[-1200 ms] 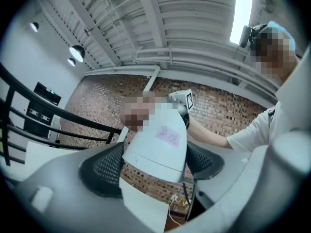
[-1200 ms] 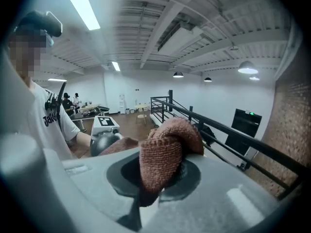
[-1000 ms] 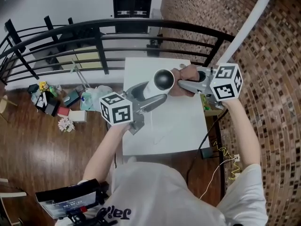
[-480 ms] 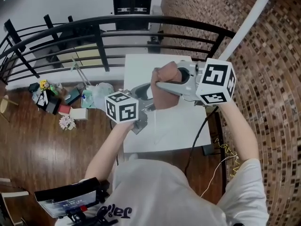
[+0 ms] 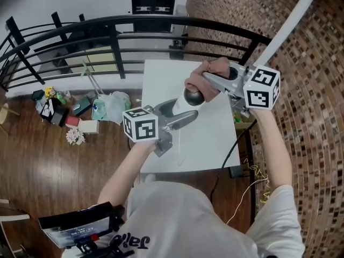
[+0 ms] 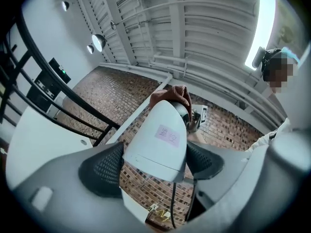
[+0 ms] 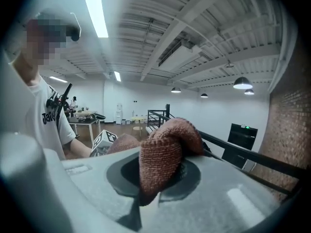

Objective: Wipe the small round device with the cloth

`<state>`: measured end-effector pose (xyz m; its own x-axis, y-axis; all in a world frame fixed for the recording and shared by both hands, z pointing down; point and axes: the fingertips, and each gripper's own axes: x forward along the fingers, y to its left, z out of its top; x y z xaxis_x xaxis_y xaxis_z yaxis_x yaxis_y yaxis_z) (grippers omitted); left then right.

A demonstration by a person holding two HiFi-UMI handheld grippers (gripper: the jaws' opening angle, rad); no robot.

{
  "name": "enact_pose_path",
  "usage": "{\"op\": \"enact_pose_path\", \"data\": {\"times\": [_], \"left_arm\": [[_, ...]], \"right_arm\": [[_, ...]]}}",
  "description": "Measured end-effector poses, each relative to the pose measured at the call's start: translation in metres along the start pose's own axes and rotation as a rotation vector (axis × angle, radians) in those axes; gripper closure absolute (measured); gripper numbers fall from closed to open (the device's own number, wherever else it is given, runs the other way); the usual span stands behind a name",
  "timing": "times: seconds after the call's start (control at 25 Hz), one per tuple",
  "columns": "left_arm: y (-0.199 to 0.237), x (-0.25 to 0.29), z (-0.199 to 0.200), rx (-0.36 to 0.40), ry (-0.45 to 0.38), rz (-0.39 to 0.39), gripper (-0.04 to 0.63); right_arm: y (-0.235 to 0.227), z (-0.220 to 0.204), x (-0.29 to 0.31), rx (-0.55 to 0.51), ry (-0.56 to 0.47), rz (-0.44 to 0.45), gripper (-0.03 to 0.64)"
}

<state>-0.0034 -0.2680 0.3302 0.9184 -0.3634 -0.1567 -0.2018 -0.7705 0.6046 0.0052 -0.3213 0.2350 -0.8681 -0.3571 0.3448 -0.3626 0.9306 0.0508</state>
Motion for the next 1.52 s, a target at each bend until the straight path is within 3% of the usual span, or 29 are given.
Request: {"op": "enact_pose_path", "data": {"times": [0.2,0.28,0.36,0.48,0.6,0.72,0.8,0.88,1.08,1.36,1.52], "left_arm": [[0.007,-0.005,0.007,-0.061,-0.052,-0.012,0.172],[0.005,-0.006,0.008,-0.119,-0.068,-0.041,0.172],[0.001,-0.008,0.008,-0.258,-0.111,-0.100,0.172],[-0.006,-0.013,0.027,-0.469,-0.251,-0.227,0.173],[-0.010,-0.023,0.058,-0.563,-0.396,-0.328,0.175],[-0.013,-0.031,0.085,-0.569,-0.481,-0.387,0.176],[-0.015,-0.030,0.097,-0.530,-0.484,-0.396,0.179],[-0.018,-0.025,0.100,-0.469,-0.454,-0.375,0.180],[-0.022,-0.008,0.092,-0.328,-0.379,-0.279,0.181],[-0.035,-0.005,0.103,-0.353,-0.417,-0.329,0.183],[-0.038,0.000,0.109,-0.369,-0.431,-0.339,0.183]], "right_arm": [[0.017,-0.003,-0.014,0.017,-0.052,-0.028,0.592],[0.021,-0.007,-0.016,0.043,-0.083,-0.035,0.592],[0.023,-0.016,-0.022,0.090,-0.126,-0.043,0.592],[0.015,-0.028,-0.036,0.202,-0.231,-0.107,0.592],[0.007,-0.047,-0.042,0.352,-0.329,-0.219,0.592],[0.008,-0.070,-0.027,0.573,-0.439,-0.258,0.592],[0.011,-0.069,-0.009,0.736,-0.582,-0.194,0.591],[0.011,-0.057,0.002,0.818,-0.708,-0.129,0.591],[0.009,-0.025,-0.002,0.769,-0.868,-0.047,0.591],[0.045,-0.008,-0.026,0.506,-0.926,-0.039,0.595],[0.071,0.003,-0.027,0.399,-0.889,0.025,0.595]]}}
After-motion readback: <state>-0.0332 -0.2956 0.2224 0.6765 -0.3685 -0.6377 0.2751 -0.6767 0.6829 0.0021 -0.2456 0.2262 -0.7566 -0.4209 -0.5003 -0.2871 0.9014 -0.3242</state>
